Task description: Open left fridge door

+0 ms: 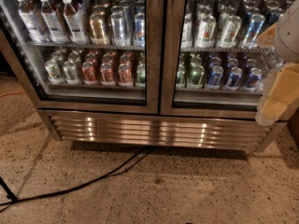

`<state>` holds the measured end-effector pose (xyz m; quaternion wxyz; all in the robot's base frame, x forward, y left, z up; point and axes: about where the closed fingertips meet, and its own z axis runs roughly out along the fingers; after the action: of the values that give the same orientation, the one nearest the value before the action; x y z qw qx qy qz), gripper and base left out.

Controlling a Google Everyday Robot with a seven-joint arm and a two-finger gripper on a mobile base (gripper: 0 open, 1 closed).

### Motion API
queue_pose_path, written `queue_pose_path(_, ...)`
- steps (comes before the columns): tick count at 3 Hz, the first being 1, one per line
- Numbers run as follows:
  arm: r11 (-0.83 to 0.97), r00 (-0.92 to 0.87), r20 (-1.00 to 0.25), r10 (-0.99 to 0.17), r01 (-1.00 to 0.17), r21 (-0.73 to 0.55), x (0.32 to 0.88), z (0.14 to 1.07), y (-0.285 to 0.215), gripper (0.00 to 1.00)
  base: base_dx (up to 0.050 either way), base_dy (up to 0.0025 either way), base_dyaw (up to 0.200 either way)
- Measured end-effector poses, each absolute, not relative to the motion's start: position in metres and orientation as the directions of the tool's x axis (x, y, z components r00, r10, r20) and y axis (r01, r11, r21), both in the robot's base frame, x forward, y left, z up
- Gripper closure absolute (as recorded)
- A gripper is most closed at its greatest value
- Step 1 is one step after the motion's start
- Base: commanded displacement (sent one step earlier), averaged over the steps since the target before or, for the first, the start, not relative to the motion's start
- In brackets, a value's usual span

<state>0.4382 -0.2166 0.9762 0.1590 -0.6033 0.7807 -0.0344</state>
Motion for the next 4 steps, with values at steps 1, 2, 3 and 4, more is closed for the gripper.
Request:
queue_pose_path(1, 0.27, -0.221, -0.207, -0.953, -0.931, -0.247, 0.438, 0.976, -0.217, 0.0, 0.0, 0.0, 0.0)
queue_pose_path(2, 0.31, -0.252, -0.278, -0.927, -0.931, -0.19, 0.453, 0.962, -0.219, 0.0, 0.0, 0.0, 0.0)
queue_pose_path(3, 0.294, -0.225, -0.433, -0.873, -0.951, -0.097, 0.479, 0.933, -0.203, 0.0, 0.0, 0.0, 0.0)
queue_pose_path(4, 0.251, -0.145, -0.639, -0.755, -0.965, -0.078, 0.5, 0.921, -0.188, 0.0, 0.0, 0.0, 0.0)
